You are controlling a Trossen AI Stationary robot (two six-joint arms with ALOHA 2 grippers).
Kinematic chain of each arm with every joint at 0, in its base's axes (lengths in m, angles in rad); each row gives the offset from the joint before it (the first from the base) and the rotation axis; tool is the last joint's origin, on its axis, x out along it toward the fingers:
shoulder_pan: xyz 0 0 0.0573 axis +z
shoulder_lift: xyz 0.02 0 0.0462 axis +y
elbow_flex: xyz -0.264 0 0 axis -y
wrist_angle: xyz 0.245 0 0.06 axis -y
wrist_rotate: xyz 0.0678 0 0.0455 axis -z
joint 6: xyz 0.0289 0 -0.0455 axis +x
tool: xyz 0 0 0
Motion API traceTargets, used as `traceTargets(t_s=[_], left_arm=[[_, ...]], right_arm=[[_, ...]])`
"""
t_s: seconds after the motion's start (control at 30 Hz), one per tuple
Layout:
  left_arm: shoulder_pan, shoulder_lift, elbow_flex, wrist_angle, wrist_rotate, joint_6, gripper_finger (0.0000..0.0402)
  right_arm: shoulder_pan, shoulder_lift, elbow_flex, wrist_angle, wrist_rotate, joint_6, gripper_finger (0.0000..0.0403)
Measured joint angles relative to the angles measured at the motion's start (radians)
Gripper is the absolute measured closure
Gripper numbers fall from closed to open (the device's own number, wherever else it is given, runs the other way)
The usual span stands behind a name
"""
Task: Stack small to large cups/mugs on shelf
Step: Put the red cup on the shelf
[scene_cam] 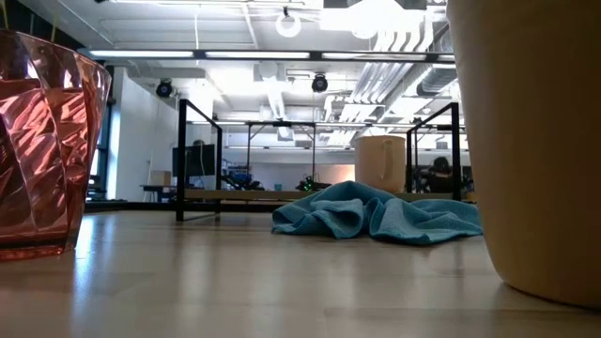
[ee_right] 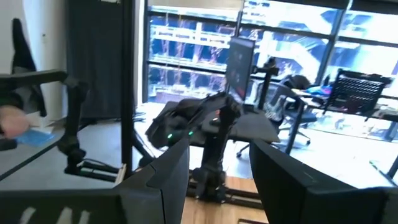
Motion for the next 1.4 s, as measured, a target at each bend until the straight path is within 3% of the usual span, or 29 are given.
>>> traceTargets(t_s=[0.73,1.4], left_arm=[[0.002,0.261,0.000,0.062,0.049,-0.148,0.0247],[0.002,0.310,0.000,0.054,0.042,-0.145,0.0248]], right_arm=[[0.000,-0.116,0.000,-0.124,-0.001,-0.053,0.0242],[0.000,-0.138,0.000,-0.140,-0.035,-0.049,0.0242]])
